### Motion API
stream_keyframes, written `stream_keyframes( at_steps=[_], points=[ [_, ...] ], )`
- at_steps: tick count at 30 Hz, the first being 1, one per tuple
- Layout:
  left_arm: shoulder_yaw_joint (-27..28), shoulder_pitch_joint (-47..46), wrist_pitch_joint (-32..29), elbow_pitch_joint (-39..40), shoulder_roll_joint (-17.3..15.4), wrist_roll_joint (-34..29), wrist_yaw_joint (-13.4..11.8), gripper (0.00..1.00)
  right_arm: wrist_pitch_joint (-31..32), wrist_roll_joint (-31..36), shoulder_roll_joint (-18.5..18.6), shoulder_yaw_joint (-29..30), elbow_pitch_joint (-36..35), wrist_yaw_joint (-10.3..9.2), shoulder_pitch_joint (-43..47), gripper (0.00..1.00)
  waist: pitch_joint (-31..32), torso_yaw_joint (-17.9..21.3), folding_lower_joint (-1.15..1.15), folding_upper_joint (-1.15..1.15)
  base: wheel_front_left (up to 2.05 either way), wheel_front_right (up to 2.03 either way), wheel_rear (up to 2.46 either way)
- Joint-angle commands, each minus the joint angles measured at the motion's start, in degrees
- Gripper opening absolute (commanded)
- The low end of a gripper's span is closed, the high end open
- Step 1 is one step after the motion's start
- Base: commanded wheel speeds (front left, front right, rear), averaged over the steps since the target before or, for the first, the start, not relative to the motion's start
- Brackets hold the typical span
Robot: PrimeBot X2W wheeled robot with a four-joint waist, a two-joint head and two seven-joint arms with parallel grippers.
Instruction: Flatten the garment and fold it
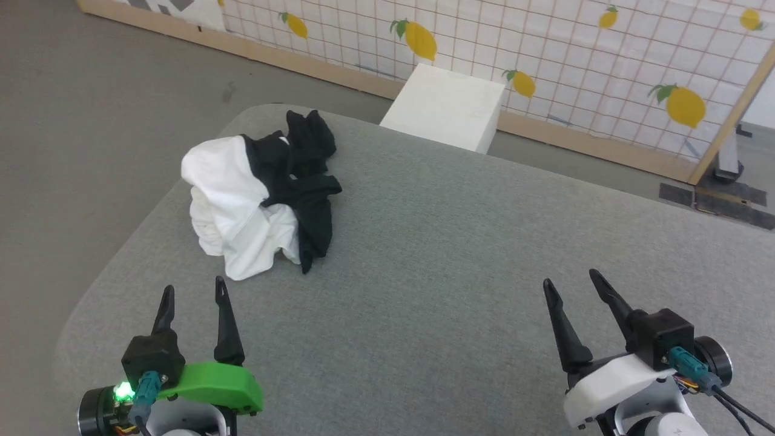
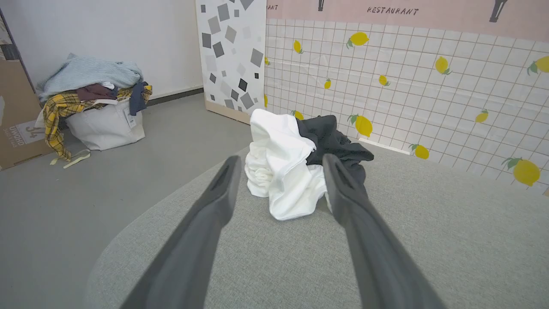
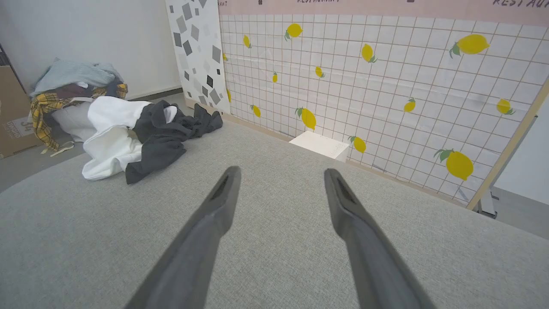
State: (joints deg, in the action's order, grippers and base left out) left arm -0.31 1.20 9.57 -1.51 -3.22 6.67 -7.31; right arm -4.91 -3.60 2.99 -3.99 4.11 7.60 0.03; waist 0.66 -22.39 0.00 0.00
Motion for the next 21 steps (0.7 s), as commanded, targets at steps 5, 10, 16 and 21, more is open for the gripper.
stream_keyframes(
  at_steps=[5, 10, 16, 21],
  points=[
    [0.1, 1.1, 1.1, -0.2, 0.0, 1.1, -0.9, 1.00, -0.7, -0.4, -0.1, -0.6, 0.4, -0.08, -0.9, 1.00, 0.1, -2.1, 0.00, 0.00, 0.00, 0.00, 0.00],
    [0.4, 1.2, 1.8, -0.5, 0.0, 1.5, -1.4, 1.00, -1.0, -0.8, -0.1, -1.2, 0.7, -0.08, -1.1, 1.00, 0.2, -3.9, 0.00, 0.00, 0.00, 0.00, 0.00],
    [0.7, 1.3, 2.5, -0.7, 0.0, 2.0, -1.9, 1.00, -1.4, -1.1, -0.1, -1.7, 1.0, -0.09, -1.3, 1.00, 0.3, -5.7, 0.00, 0.00, 0.00, 0.00, 0.00],
    [1.1, 1.4, 3.1, -0.8, 0.1, 2.5, -2.3, 1.00, -1.7, -1.4, -0.1, -2.0, 1.2, -0.09, -1.4, 1.00, 0.3, -7.1, 0.00, 0.00, 0.00, 0.00, 0.00]
  ],
)
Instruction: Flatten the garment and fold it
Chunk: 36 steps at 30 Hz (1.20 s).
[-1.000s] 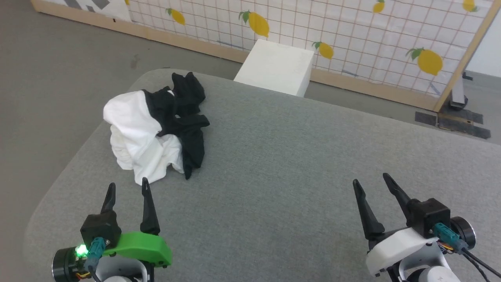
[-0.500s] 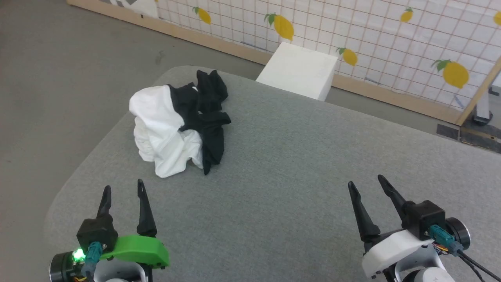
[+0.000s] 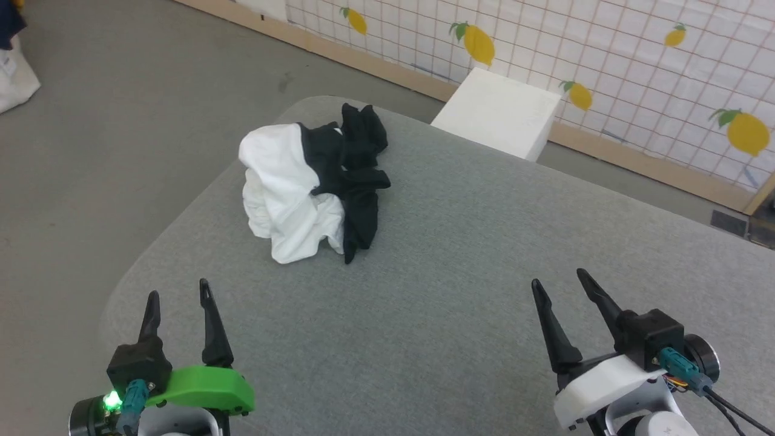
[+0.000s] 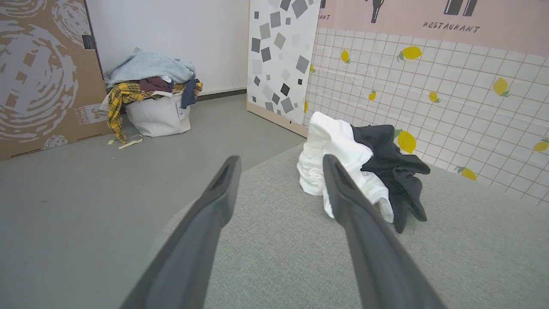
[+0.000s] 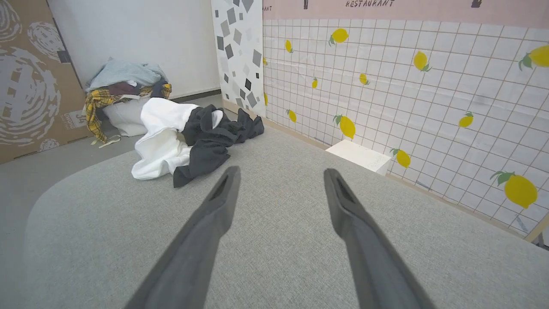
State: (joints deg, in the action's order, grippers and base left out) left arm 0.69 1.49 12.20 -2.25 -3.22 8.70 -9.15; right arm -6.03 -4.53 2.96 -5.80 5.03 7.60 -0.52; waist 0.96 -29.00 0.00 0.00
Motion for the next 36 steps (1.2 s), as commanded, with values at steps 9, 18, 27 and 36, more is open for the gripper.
stream_keyframes(
  at_steps=[9, 18, 27, 36],
  points=[
    [0.2, 1.4, 1.5, -0.2, 0.1, 1.1, -1.3, 1.00, -1.2, -0.9, -0.1, -0.5, 0.9, -0.10, -1.1, 1.00, 0.0, -3.0, 0.00, 0.00, 0.00, 0.00, 0.00],
    [0.4, 1.6, 2.6, 0.0, 0.2, 1.9, -2.2, 1.00, -1.7, -1.4, -0.1, -1.3, 1.2, -0.11, -1.4, 1.00, -0.5, -5.4, 0.00, 0.00, 0.00, 0.00, 0.00],
    [0.0, -2.3, 1.7, -1.5, 0.1, 3.5, -1.5, 1.00, -0.9, -0.1, -0.1, -1.1, 0.2, -0.11, -2.5, 1.00, -4.0, -4.4, 0.00, 0.00, 0.00, 0.00, 0.00],
    [1.0, -22.8, -6.3, -5.6, -2.0, 9.1, 2.1, 1.00, 1.7, 2.7, 1.5, -3.5, -3.6, -0.11, -8.6, 1.00, -17.5, 5.3, 0.00, 0.00, 0.00, 0.00, 0.00]
  ],
)
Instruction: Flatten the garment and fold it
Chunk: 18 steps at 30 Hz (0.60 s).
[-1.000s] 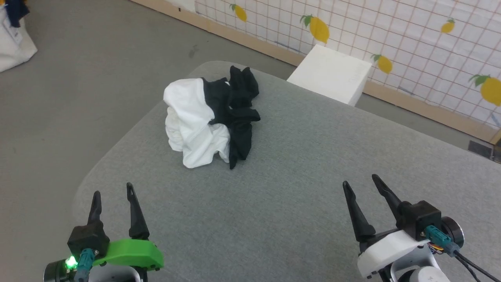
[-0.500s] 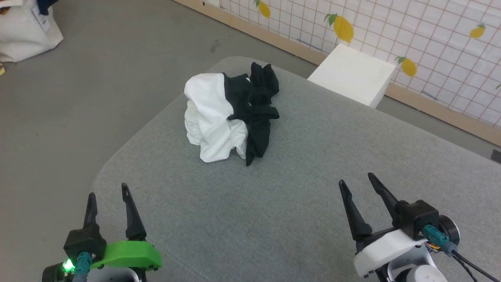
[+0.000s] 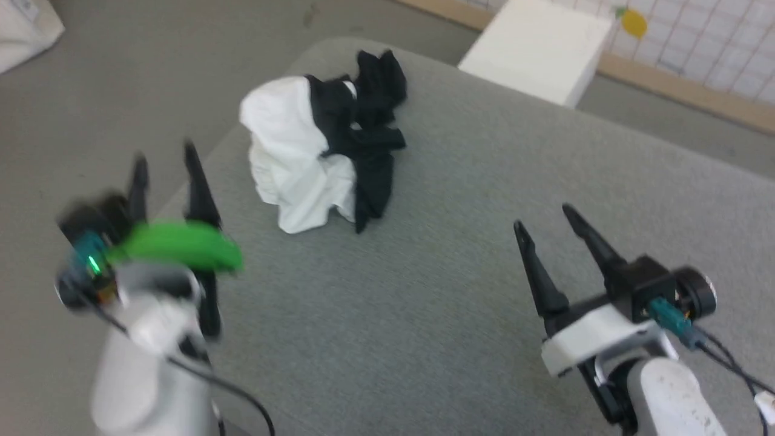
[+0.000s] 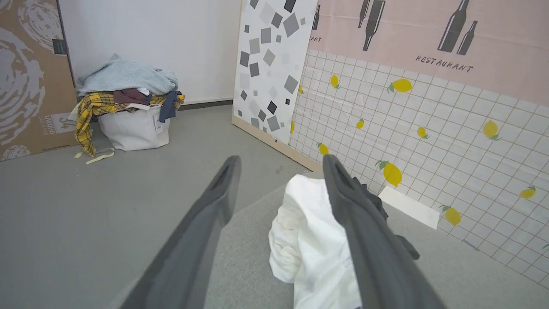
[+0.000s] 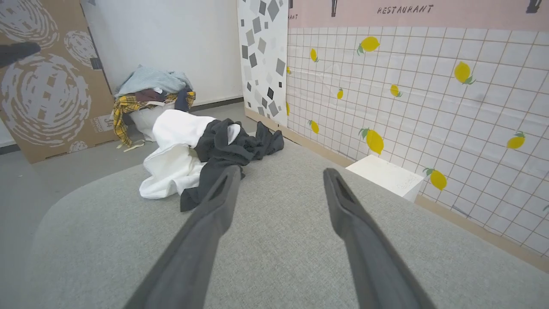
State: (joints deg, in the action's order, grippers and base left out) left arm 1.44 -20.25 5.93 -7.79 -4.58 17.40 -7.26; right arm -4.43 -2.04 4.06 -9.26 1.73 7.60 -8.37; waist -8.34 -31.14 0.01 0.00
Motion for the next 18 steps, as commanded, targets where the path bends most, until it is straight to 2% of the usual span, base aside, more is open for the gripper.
stream_keyframes(
  at_steps=[1, 4, 9, 13, 18],
  points=[
    [1.0, -4.0, -1.1, -0.5, -1.0, 1.4, 0.3, 1.00, 0.3, 0.1, 1.0, -0.4, -0.7, -0.11, -1.7, 1.00, -10.2, 9.0, -0.01, 0.00, 0.00, 0.00, 0.00],
    [2.6, -11.3, -5.2, -3.0, -2.0, 4.4, 0.6, 1.00, 0.5, -0.2, 2.5, -0.9, -1.5, -0.11, -3.9, 1.00, -14.7, 12.4, -0.01, 0.00, 0.00, 0.00, 0.00],
    [4.3, -23.1, -15.3, -10.8, -6.9, 6.2, -0.3, 1.00, 0.4, -1.0, 4.7, -2.0, -2.6, -0.11, -7.9, 1.00, -22.5, 18.8, -0.01, 0.00, 0.00, 0.00, 0.00],
    [5.6, -27.1, -21.6, -15.6, -10.8, 6.1, -2.4, 1.00, -0.5, -1.5, 4.5, -2.4, -2.3, -0.11, -9.8, 1.00, -26.5, 23.0, -0.01, 0.00, 0.00, 0.00, 0.00],
    [8.1, -27.9, -28.2, -18.9, -13.2, 8.1, -4.6, 1.00, -2.0, -2.1, 4.5, -3.0, -1.1, -0.11, -11.3, 1.00, -29.3, 26.4, -0.01, 0.00, 0.00, 0.00, 0.00]
  ],
)
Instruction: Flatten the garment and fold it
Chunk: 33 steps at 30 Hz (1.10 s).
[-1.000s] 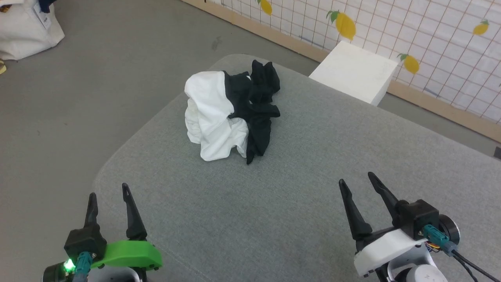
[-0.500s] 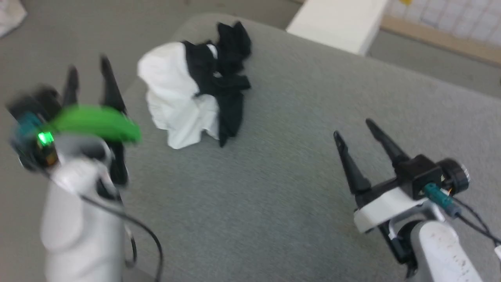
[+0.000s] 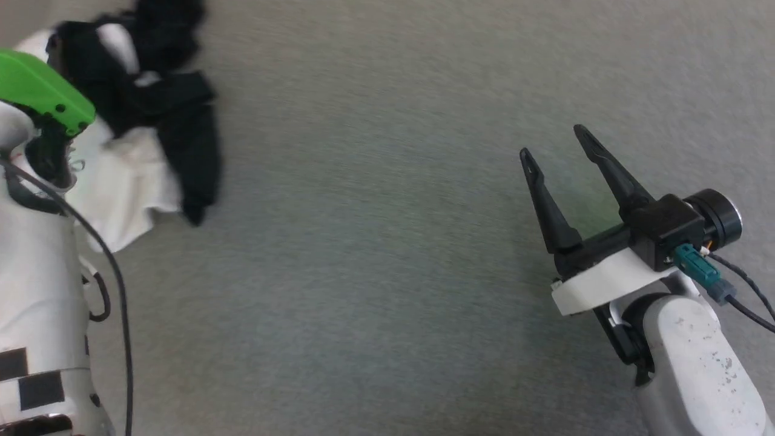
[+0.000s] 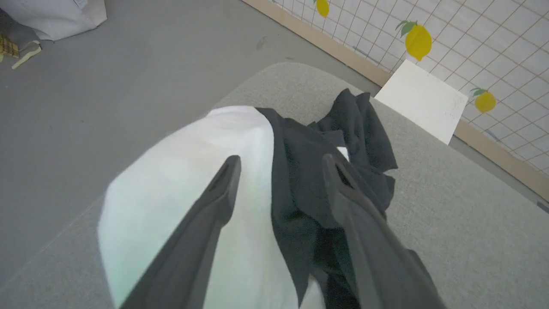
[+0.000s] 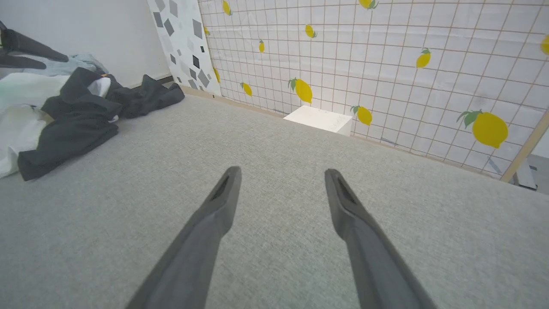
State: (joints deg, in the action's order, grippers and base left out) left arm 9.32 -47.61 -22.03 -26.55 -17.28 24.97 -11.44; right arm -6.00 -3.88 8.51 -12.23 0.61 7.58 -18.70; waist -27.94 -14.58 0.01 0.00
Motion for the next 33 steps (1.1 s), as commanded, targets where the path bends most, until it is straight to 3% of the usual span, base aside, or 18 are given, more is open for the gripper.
stream_keyframes(
  at_steps=[1, 10, 12, 13, 23, 28, 33],
  points=[
    [0.7, -0.1, -2.0, -0.6, -0.9, 0.9, -1.1, 1.00, -0.7, -0.3, -0.1, 0.1, 0.3, -0.09, -1.3, 1.00, -10.1, 10.4, -0.01, 0.00, 0.00, 0.00, 0.00],
    [1.0, 7.2, -16.8, -2.9, -3.6, 0.7, -6.8, 1.00, -2.8, -1.0, -0.7, 0.4, 3.0, -0.09, -1.9, 1.00, -8.6, 11.0, -0.01, 0.00, 0.00, 0.00, 0.00],
    [0.8, 9.3, -17.8, -2.2, -4.3, 0.4, -7.1, 0.16, -3.2, -1.3, -0.9, 0.3, 3.8, -0.09, -1.7, 1.00, -6.9, 10.8, -0.01, 0.00, 0.00, 0.00, 0.00],
    [0.9, 10.1, -17.5, -1.6, -4.7, 0.2, -7.1, 0.00, -3.3, -1.4, -1.1, 0.2, 4.2, -0.09, -1.6, 1.00, -6.1, 10.7, -0.01, 0.00, 0.00, 0.00, 0.00],
    [-0.5, 12.4, -1.4, 8.5, -10.8, -6.6, -4.7, 0.00, -5.0, -2.4, -3.0, 0.6, 9.6, -0.09, 3.1, 1.00, 9.1, 9.0, -0.01, 0.00, 0.00, 0.00, 0.00],
    [-4.0, 9.7, 6.7, 12.2, -13.4, -10.0, -0.9, 0.00, -5.5, -2.6, -4.5, 1.2, 11.7, -0.09, 6.5, 1.00, 17.0, 9.7, -0.01, 0.00, 0.00, 0.00, 0.00],
    [-8.3, 3.8, 10.1, 13.7, -12.7, -10.5, 3.2, 0.00, -5.6, -2.7, -5.2, 2.3, 12.9, -0.09, 9.1, 1.00, 22.3, 11.3, -0.01, 0.00, 0.00, 0.00, 0.00]
  ],
)
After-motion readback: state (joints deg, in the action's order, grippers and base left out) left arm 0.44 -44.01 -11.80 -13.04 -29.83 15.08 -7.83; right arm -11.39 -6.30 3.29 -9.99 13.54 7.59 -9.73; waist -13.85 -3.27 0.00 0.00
